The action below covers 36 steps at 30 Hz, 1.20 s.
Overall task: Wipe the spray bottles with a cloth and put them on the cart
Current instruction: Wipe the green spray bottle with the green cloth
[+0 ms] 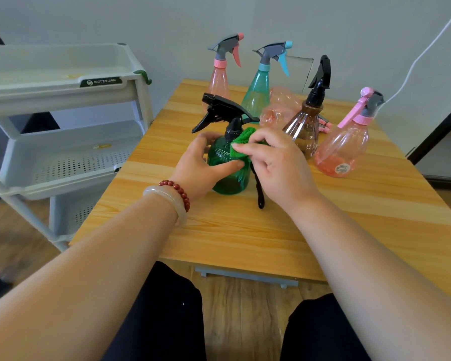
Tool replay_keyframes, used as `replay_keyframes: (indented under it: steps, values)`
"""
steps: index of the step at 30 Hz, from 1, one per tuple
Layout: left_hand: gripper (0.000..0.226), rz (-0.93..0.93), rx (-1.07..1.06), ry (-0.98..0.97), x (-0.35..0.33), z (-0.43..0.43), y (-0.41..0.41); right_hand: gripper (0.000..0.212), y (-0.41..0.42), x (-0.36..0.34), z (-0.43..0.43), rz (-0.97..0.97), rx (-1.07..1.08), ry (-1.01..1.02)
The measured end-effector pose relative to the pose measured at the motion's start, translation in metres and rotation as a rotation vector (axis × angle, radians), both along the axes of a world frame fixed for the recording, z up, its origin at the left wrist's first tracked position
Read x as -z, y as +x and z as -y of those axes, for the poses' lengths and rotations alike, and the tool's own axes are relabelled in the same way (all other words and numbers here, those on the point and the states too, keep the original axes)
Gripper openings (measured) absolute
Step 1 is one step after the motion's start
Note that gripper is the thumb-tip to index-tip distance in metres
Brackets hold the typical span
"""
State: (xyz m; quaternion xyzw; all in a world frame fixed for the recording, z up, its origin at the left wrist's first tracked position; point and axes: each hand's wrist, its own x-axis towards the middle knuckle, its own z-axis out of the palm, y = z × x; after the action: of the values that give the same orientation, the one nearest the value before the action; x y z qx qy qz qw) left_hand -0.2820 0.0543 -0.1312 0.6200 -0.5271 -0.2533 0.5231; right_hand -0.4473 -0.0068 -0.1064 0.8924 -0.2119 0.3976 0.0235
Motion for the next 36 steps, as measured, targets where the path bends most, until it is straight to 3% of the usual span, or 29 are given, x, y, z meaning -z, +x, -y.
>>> replay_keyframes:
  steps: [4,10,15,22,36]
  values:
    - [0.054,-0.006,0.009,0.0,0.0,-0.001,-0.001,0.028,0.005,-0.011,0.0,0.171,0.033,-0.092]
    - [0.054,-0.004,0.007,0.001,0.0,-0.001,-0.001,0.029,0.006,0.011,-0.003,0.145,0.055,0.021]
    - [0.055,-0.009,0.007,-0.002,0.002,0.0,0.0,0.025,0.005,-0.012,-0.008,0.245,0.095,-0.049]
    - [0.054,0.013,-0.002,-0.013,0.002,0.0,0.0,0.023,0.019,-0.011,-0.016,0.091,0.11,0.019]
    - [0.056,0.005,-0.011,0.01,0.002,-0.001,-0.001,0.025,0.021,-0.027,-0.011,0.098,0.102,0.035]
